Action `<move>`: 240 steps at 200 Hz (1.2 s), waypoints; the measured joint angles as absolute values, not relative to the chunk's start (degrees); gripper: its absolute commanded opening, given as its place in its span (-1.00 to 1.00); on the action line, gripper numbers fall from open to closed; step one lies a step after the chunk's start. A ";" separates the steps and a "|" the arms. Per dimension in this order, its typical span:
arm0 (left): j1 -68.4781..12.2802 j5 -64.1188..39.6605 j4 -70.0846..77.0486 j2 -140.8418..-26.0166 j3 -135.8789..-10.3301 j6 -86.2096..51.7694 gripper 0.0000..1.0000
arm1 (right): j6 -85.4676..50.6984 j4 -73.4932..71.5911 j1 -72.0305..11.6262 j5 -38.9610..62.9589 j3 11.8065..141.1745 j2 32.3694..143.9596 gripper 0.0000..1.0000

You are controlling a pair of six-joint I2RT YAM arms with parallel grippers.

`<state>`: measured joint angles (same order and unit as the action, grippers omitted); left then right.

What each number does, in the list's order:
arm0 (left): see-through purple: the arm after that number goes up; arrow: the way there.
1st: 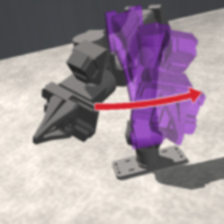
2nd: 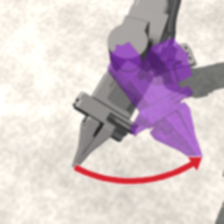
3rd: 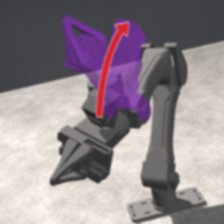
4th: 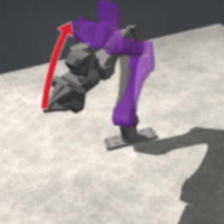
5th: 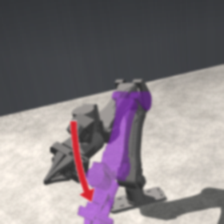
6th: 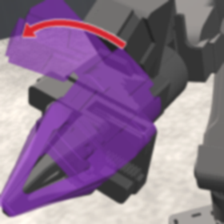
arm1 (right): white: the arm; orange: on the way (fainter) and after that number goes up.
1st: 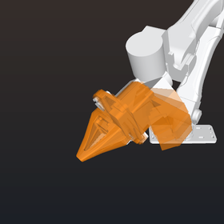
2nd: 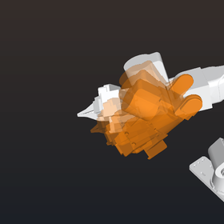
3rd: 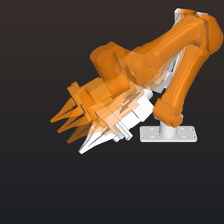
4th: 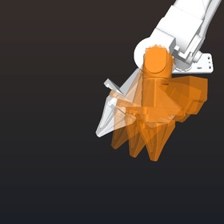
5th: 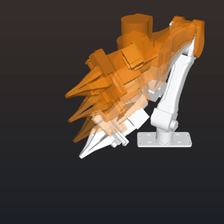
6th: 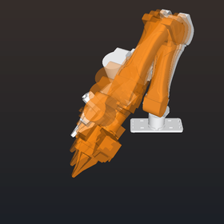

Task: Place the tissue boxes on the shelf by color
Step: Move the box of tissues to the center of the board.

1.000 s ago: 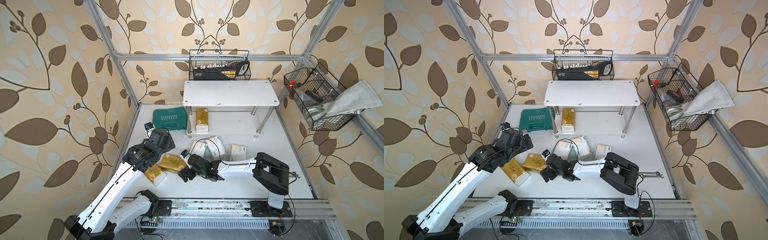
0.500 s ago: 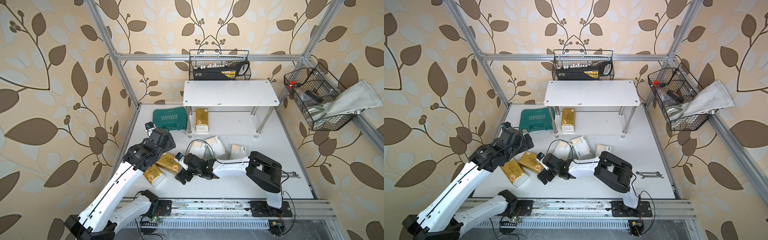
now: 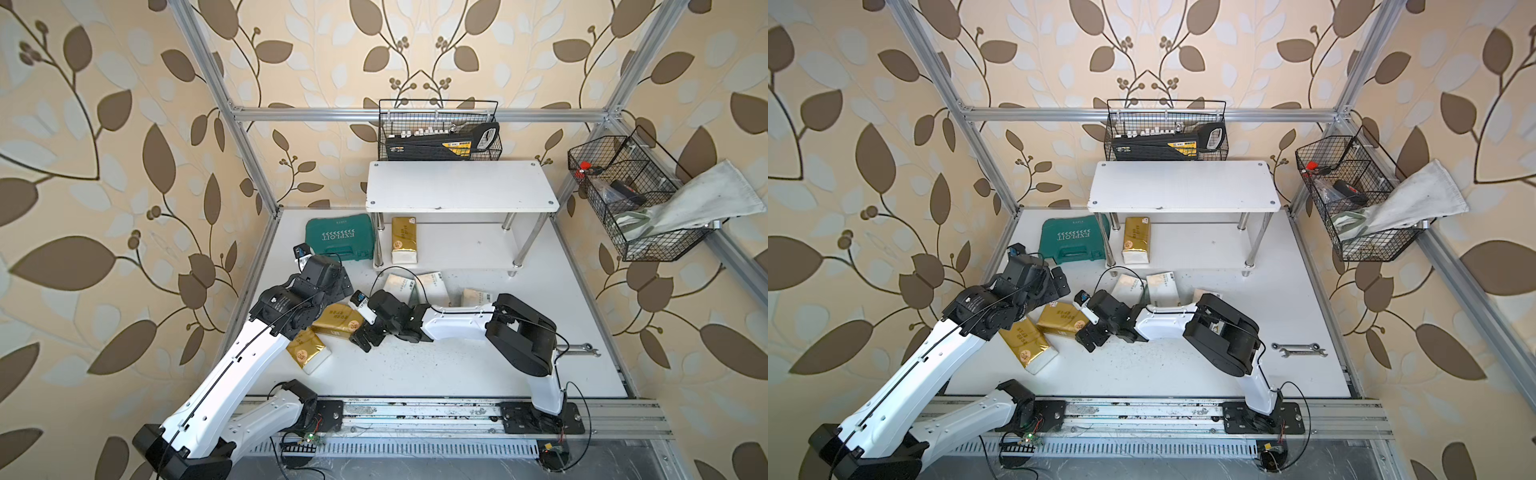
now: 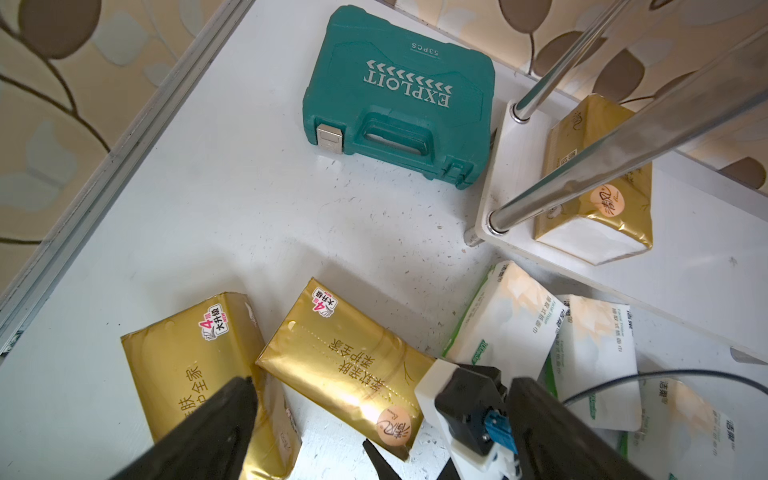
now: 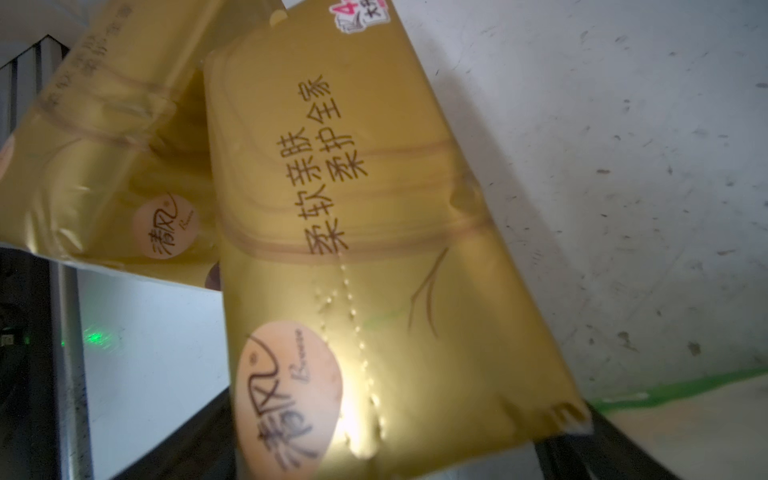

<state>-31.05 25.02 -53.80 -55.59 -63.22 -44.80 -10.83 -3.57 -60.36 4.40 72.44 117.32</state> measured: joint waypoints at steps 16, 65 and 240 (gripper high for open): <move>-31.05 24.93 -53.80 -55.68 -63.22 -44.80 0.98 | -9.96 -2.83 -60.36 4.99 73.80 118.58 0.98; -30.68 24.77 -53.80 -55.75 -63.22 -44.84 0.98 | -6.90 -0.69 -60.36 6.98 76.84 120.44 0.98; -30.68 21.82 -53.41 -57.30 -63.22 -45.28 0.98 | 2.79 2.74 -55.94 10.90 86.63 124.16 0.98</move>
